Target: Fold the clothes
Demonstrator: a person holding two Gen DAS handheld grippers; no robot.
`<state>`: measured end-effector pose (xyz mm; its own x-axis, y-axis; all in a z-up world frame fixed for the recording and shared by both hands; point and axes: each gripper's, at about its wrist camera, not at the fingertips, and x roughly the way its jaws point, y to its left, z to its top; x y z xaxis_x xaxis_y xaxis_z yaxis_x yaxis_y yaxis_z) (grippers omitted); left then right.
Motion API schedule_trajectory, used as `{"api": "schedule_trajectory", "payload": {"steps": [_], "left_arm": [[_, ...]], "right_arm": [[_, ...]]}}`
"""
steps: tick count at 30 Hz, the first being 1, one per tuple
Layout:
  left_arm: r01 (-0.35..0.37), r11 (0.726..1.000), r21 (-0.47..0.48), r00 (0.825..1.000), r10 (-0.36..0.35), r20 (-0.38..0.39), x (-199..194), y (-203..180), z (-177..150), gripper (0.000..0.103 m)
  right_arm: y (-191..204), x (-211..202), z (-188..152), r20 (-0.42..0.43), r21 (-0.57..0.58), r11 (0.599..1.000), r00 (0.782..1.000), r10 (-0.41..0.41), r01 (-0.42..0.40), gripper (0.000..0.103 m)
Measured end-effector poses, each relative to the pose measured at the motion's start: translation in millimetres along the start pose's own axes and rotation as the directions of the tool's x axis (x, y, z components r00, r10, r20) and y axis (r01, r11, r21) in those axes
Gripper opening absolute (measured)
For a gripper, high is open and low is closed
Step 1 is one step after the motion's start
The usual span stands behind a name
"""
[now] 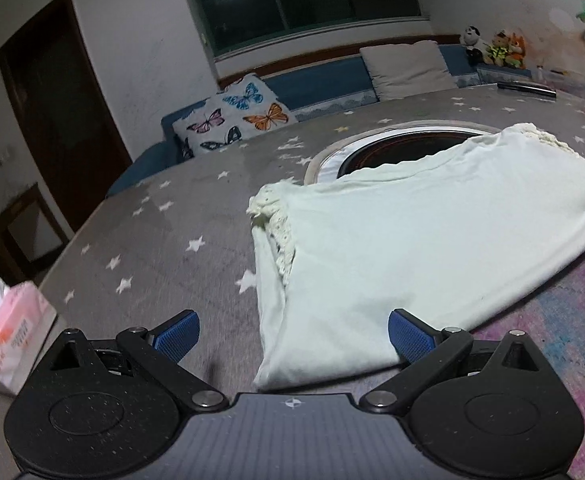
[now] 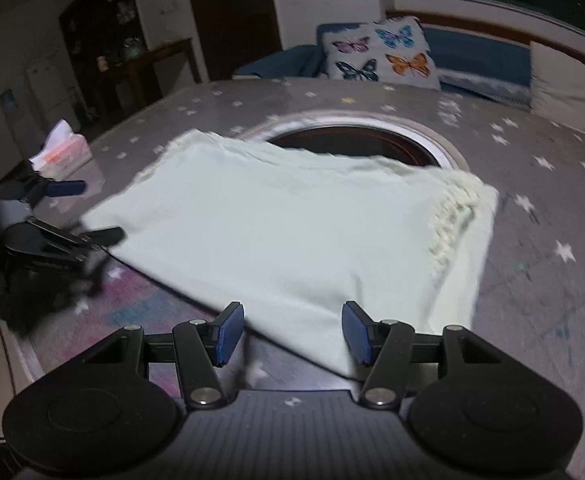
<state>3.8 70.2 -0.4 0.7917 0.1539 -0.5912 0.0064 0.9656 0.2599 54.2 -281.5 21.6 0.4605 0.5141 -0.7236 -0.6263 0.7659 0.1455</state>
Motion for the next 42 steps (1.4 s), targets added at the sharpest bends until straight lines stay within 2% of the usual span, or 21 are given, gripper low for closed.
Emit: {"api": "schedule_trajectory", "payload": {"steps": [4, 10, 14, 18, 21, 23, 28, 31, 36, 42], "left_arm": [[0.007, 0.999, -0.033, 1.000, -0.007, 0.007, -7, 6, 6, 0.102], [0.003, 0.997, -0.079, 0.998, 0.001, 0.056, -11, 16, 25, 0.102], [-0.015, 0.997, -0.080, 0.999, 0.018, 0.042, 3, 18, 31, 0.102], [-0.028, 0.998, -0.052, 1.000, 0.028, 0.000, 15, 19, 25, 0.102], [-0.023, 0.998, -0.059, 1.000, 0.022, -0.018, 18, 23, 19, 0.102], [-0.019, 0.997, -0.070, 1.000, 0.017, -0.025, 20, 26, 17, 0.102], [-0.008, 0.995, -0.096, 0.999, 0.003, -0.050, 24, 34, 11, 0.101], [0.011, 0.994, -0.112, 0.998, -0.017, -0.053, 23, 38, 9, 0.098], [0.029, 0.993, -0.112, 0.998, -0.035, -0.053, 21, 38, 10, 0.092], [0.038, 0.991, -0.126, 0.997, -0.045, -0.056, 21, 41, 9, 0.092]], "right_arm": [[-7, -6, -5, -0.025, 0.031, 0.999, 1.000, 0.010, -0.009, 0.056], [-8, -21, 14, 0.082, 0.047, 0.999, 0.996, 0.022, -0.026, 0.056], [-14, -4, 28, 0.118, 0.061, 0.998, 0.993, 0.019, -0.026, 0.056], [-16, 22, 25, 0.032, 0.073, 0.997, 0.999, 0.019, -0.022, 0.057], [-3, 20, 14, 0.025, -0.013, 1.000, 1.000, -0.006, 0.007, 0.057], [0, 12, 12, 0.023, -0.002, 1.000, 1.000, 0.018, -0.018, 0.057], [-1, 15, 9, -0.010, -0.020, 1.000, 1.000, 0.020, -0.020, 0.057], [-7, 10, 18, -0.013, 0.005, 0.999, 0.999, 0.040, -0.040, 0.057], [-33, 15, 39, 0.053, 0.088, 0.996, 0.999, -0.012, 0.007, 0.057], [-65, 36, 49, 0.024, 0.147, 0.984, 0.995, -0.102, 0.097, 0.056]]}}
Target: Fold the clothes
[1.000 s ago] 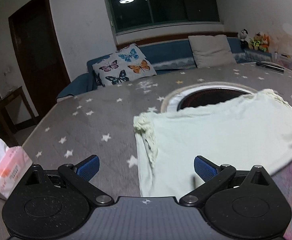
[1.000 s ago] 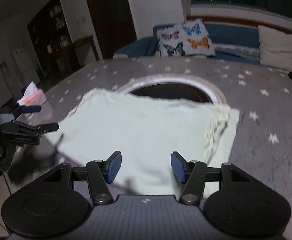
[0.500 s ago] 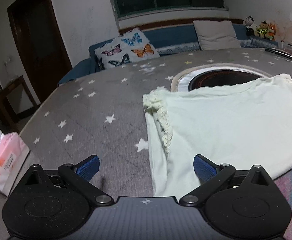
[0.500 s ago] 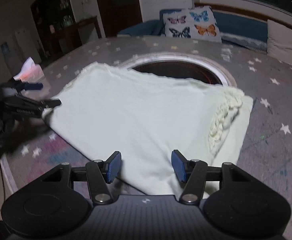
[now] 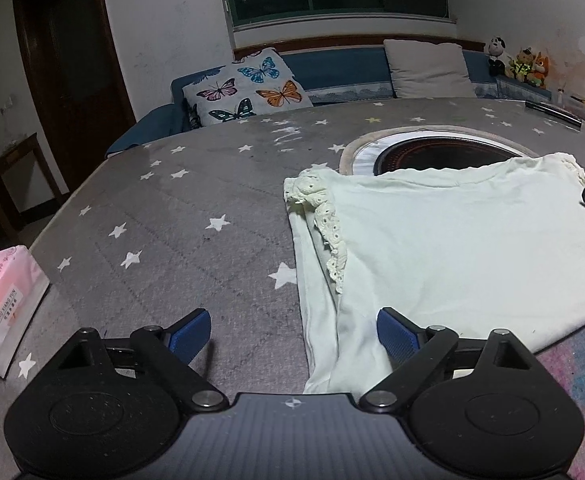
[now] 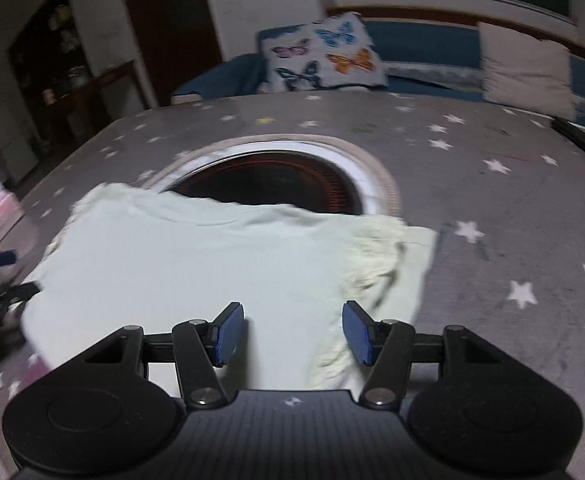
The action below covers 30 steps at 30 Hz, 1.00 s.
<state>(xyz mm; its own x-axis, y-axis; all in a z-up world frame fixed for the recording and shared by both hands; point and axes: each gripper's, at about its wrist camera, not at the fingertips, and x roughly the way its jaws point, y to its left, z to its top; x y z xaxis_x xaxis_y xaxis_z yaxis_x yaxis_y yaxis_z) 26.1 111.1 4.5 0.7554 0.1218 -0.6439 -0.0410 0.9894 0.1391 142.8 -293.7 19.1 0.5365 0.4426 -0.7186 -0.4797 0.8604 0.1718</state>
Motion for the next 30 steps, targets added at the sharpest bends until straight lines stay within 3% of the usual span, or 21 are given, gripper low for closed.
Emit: {"api": "schedule_trajectory", "payload": {"steps": [8, 10, 14, 18, 22, 24, 25, 27, 30], "left_arm": [[0.033, 0.999, -0.042, 0.999, -0.034, -0.023, 2, 6, 3, 0.089], [0.043, 0.997, -0.059, 0.999, -0.045, -0.028, 0, 8, 4, 0.086], [0.079, 0.990, -0.117, 0.996, -0.083, -0.032, -5, 14, 6, 0.084], [0.148, 0.963, -0.223, 0.985, -0.164, -0.053, -2, 19, 6, 0.075], [0.139, 0.957, -0.255, 0.986, -0.157, -0.054, -3, 19, 7, 0.072], [0.138, 0.955, -0.262, 0.986, -0.157, -0.052, -4, 19, 7, 0.052], [0.141, 0.953, -0.267, 0.986, -0.160, -0.051, -5, 19, 7, 0.051], [0.157, 0.951, -0.266, 0.983, -0.176, -0.049, -6, 17, 7, 0.034], [0.179, 0.942, -0.285, 0.979, -0.198, -0.040, -9, 14, 8, 0.018]], "right_arm": [[-3, -1, 22, 0.082, 0.020, 1.000, 0.997, -0.015, 0.013, 0.056], [-5, 10, 27, 0.065, 0.035, 0.999, 0.998, 0.002, -0.004, 0.056], [-9, 30, 27, 0.019, 0.035, 0.999, 0.999, -0.037, 0.036, 0.056], [-1, 22, 27, 0.030, 0.041, 0.998, 0.999, -0.045, 0.044, 0.056], [13, 12, 26, 0.044, 0.016, 1.000, 0.999, -0.017, 0.017, 0.057], [23, 6, 28, 0.047, 0.002, 1.000, 0.999, 0.012, -0.012, 0.056], [28, 3, 29, 0.048, -0.004, 1.000, 0.998, 0.027, -0.027, 0.057], [40, 0, 31, 0.048, -0.020, 0.998, 0.997, 0.054, -0.053, 0.057], [56, -2, 34, 0.039, -0.036, 0.995, 0.994, 0.097, -0.096, 0.057]]}}
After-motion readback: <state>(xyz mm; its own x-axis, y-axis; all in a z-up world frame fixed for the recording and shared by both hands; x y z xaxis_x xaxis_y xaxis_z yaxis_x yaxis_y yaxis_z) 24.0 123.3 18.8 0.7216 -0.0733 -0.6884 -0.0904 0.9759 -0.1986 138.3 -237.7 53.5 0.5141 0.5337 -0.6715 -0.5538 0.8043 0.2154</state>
